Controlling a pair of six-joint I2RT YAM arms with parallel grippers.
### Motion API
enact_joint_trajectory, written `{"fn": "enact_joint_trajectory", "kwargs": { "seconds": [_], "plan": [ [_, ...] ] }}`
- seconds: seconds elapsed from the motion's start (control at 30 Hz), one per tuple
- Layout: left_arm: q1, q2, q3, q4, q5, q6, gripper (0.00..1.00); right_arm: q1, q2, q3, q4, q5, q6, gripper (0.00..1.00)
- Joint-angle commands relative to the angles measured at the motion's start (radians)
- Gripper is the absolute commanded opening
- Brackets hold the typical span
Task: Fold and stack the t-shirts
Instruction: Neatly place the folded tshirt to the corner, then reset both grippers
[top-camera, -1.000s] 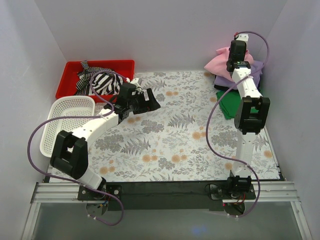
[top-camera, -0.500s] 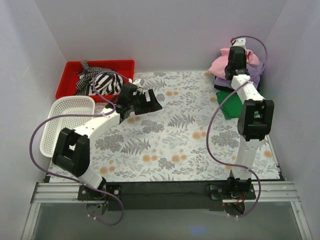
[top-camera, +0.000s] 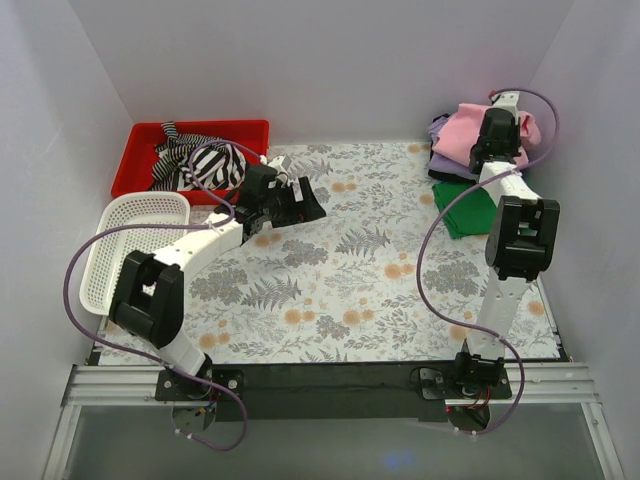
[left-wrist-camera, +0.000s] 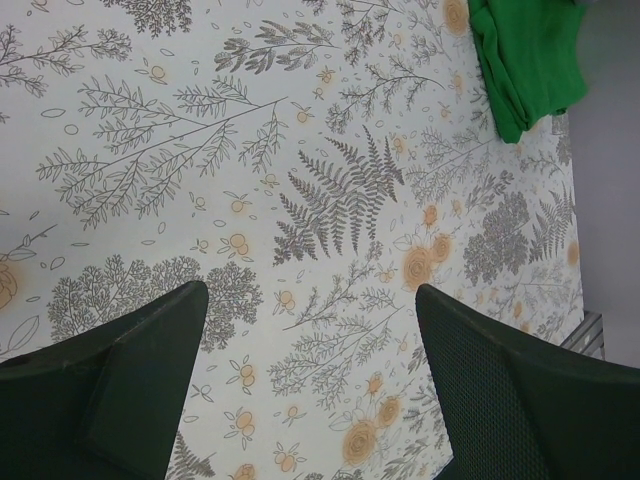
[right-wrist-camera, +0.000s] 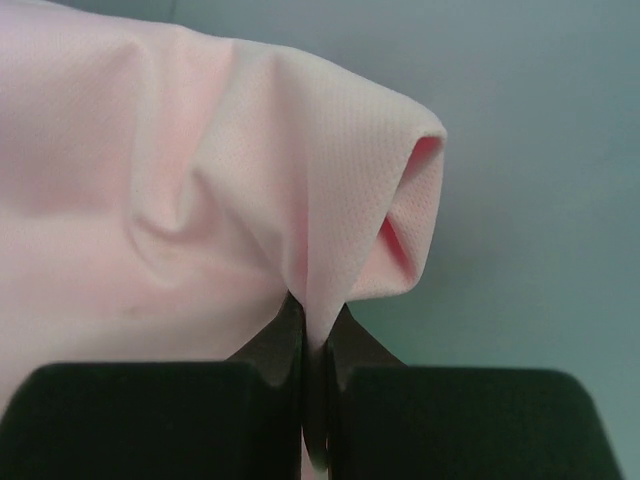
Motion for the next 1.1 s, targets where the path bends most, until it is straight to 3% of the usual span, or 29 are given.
{"fn": "enact_joint_trajectory", "kwargs": {
  "seconds": [0.0, 0.07, 0.1, 0.13, 0.17, 0.2, 0.53, 0.7, 0.93, 1.07],
  "plan": [
    [0.005, 0.012, 0.047, 0.007, 0.021, 0.016, 0.84, -0.032, 0.055, 0.047, 0.086, 0.053, -0.016, 0.01],
    [0.005, 0.023, 0.051, 0.008, 0.026, 0.016, 0.84, -0.034, 0.07, 0.05, 0.086, 0.04, -0.019, 0.01],
    [0.005, 0.026, 0.053, 0.008, 0.026, 0.018, 0.84, -0.034, 0.075, 0.052, 0.082, 0.04, -0.013, 0.19],
    [0.005, 0.03, 0.053, 0.007, 0.026, 0.016, 0.84, -0.032, 0.078, 0.052, 0.069, 0.031, -0.002, 0.64],
    [0.005, 0.035, 0.054, 0.007, 0.027, 0.018, 0.84, -0.032, 0.08, 0.05, 0.059, 0.031, 0.024, 0.85],
    [0.005, 0.037, 0.054, 0.007, 0.027, 0.016, 0.84, -0.031, 0.073, 0.046, 0.051, 0.005, 0.033, 0.99],
    [0.004, 0.066, 0.067, -0.006, 0.032, -0.011, 0.84, 0.078, -0.156, -0.132, 0.148, -0.023, 0.007, 0.98],
    [0.004, 0.078, 0.088, -0.033, 0.023, -0.019, 0.83, 0.211, -0.261, -0.21, 0.119, -0.033, 0.02, 0.98],
    [0.002, 0.038, 0.091, -0.056, -0.046, -0.013, 0.8, 0.374, -0.348, -0.169, -0.268, -0.182, 0.309, 0.99],
    [0.004, -0.032, 0.067, -0.075, -0.078, -0.025, 0.8, 0.489, -0.453, -0.334, -0.27, -0.171, 0.337, 0.99]
  ]
}}
